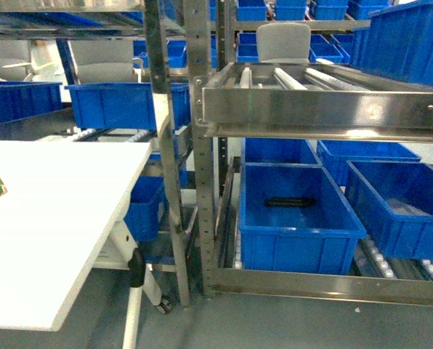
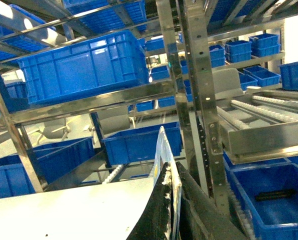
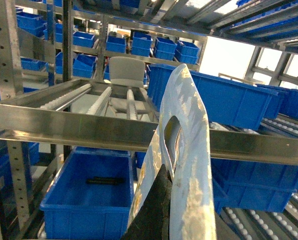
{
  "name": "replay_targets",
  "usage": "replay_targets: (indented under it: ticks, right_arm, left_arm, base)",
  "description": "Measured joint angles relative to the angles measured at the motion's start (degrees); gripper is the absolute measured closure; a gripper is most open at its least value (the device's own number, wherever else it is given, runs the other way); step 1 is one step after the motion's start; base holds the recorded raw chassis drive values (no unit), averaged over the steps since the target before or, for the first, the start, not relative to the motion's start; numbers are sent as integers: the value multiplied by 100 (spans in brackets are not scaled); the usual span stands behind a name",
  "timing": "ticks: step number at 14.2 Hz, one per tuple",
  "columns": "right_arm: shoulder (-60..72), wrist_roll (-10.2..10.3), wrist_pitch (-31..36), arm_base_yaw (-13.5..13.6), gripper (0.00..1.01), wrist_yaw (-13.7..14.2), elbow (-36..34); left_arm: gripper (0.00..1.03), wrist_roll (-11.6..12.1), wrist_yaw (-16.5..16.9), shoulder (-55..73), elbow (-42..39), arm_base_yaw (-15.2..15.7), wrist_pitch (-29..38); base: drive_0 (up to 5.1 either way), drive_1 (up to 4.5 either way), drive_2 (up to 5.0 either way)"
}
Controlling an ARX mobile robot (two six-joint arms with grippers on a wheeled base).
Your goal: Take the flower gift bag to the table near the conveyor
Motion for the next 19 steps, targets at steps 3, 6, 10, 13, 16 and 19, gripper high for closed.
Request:
replay_targets:
  ticks: [3,6,10,13,16,19]
  right_arm:
    - [0,0,7,0,99,-4,0]
    - [-26,0,4,0,99,17,0]
    - [-2,0,7,0,99,0,0]
    - [-2,0,-4,0,99,0,0]
    - [-2,0,-4,0,99,0,0]
    - [0,0,-2,0,99,0,0]
  left_arm:
    - [101,2,-20,-2,0,0,26]
    - [101,2,17,15,0,-7,0]
    - [101,9,-20,0,0,2,15]
    - [101,13,17,-2,0,0,15]
    - [101,13,0,0,0,0,7]
    - [101,13,0,2,0,0,7]
  base:
    - [-504,241,241]
    - [-504,241,241]
    - [-478,268,268]
    - [-513,232,232]
    - [-513,232,232]
    - [-513,232,232]
